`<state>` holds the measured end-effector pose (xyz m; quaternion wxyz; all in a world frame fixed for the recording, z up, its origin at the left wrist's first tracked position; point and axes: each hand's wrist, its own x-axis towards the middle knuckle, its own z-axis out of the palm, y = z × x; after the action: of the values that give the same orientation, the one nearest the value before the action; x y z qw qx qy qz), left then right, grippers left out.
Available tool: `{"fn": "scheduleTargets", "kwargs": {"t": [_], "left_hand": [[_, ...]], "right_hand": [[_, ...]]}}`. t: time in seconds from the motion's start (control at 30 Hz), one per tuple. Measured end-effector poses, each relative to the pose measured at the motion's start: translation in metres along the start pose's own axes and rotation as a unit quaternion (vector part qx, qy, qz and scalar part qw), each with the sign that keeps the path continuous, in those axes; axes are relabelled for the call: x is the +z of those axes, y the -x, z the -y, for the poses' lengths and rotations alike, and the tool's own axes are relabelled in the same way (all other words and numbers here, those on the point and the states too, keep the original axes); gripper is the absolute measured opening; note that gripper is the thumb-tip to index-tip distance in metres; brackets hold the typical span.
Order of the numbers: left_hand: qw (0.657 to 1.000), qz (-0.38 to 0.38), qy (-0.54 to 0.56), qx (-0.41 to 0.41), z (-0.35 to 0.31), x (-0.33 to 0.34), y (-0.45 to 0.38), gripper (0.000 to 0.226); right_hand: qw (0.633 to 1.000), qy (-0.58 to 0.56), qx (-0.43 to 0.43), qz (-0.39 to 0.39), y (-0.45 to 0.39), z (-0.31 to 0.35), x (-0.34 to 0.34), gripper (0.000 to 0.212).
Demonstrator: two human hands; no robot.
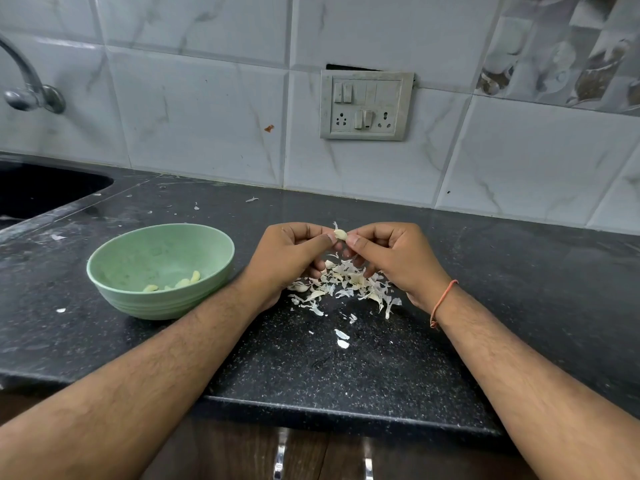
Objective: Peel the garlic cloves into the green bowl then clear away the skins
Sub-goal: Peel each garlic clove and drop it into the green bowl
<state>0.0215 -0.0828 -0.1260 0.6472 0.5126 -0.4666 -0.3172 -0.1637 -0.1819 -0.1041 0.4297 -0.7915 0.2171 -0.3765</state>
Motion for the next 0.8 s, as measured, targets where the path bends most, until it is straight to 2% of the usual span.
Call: {"fn": "scheduleTargets", "kwargs": {"t": [0.1, 0.2, 0.33, 0.57, 0.8], "left_hand": [[0.995, -0.031, -0.077, 0.047, -0.0006, 0.001, 0.0025, 0.009], [0.975, -0.057, -0.177, 0.123, -0.0021, 0.0008, 0.0057, 0.02], [0.948, -0.074, -0.251, 0.179, 0.0006, -0.0017, 0.0062, 0.018], [0.909, -0.084, -0.338, 0.228, 0.0, -0.0005, 0.0051, 0.013], [0.898, -0.063, -0.372, 0.225, 0.0007, 0.0011, 0.0032, 0.007]], "right_hand": [[0.999, -0.024, 0.025, -0.009, -0.0007, -0.0001, 0.0012, 0.01], [0.998, -0.035, 0.047, -0.008, -0.0005, -0.0012, 0.0026, 0.009], [0.997, -0.033, 0.064, -0.006, 0.0, -0.0013, 0.0054, 0.012], [0.997, -0.023, 0.077, -0.005, 0.0011, 0.0004, 0.0053, 0.019], [0.996, 0.004, 0.082, -0.018, 0.0007, 0.0017, 0.0054, 0.021]]}}
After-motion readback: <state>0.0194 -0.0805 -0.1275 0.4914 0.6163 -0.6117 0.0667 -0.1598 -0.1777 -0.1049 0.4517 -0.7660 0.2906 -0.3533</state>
